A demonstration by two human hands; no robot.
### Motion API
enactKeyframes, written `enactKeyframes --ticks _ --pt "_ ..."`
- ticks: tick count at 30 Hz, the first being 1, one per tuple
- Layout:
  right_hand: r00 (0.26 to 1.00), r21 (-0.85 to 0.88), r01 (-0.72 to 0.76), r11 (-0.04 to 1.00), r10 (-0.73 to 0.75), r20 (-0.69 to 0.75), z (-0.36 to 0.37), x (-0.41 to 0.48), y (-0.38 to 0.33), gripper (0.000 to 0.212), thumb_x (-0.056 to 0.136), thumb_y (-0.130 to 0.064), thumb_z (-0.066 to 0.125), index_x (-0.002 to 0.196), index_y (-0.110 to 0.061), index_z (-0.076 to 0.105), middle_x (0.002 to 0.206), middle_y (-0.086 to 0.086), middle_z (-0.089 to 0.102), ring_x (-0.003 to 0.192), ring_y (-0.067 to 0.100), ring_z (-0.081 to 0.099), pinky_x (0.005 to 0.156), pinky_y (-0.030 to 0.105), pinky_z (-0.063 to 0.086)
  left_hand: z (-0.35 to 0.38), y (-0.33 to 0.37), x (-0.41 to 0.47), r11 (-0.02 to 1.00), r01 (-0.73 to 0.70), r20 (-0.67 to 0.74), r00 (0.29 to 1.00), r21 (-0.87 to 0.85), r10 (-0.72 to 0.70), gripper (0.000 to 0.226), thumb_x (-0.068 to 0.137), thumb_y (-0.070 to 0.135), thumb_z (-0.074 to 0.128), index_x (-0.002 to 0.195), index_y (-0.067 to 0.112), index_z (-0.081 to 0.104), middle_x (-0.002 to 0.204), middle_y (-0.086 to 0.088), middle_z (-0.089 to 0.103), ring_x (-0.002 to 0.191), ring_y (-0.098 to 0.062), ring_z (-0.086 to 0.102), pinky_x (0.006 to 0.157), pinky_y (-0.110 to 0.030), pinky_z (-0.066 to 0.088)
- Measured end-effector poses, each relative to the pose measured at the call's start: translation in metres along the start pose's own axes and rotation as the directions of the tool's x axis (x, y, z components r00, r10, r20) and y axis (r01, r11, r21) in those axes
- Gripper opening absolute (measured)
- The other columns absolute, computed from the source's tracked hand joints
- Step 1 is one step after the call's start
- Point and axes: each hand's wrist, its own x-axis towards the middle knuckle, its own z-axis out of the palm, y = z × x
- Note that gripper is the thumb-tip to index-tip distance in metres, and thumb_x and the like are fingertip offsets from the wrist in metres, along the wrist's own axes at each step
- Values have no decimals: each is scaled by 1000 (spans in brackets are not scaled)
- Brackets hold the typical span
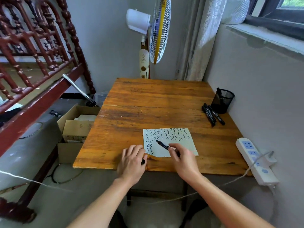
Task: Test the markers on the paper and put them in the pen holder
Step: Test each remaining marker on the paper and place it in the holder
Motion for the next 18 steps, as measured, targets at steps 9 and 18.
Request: enactKeyframes --ticks 9,18 --pt "1000 -193 -7 981 6 -6 14 7 10 29 96 -38 51 119 -26 65 105 3 74 90 22 66 68 30 48 0 1 -1 1000 -13 -19 1000 -15 12 29 88 28 37 97 16 63 112 2 62 105 -18 50 85 -38 42" --pt "995 -279 97 955 -88 46 3 -10 4 29 96 -40 51 119 -28 64 96 -5 73 70 8 53 53 18 33 0 1 -1 1000 -5 -13 1000 -4 5 23 86 23 45 97 16 63 111 2 63 105 -18 51 85 -38 43"
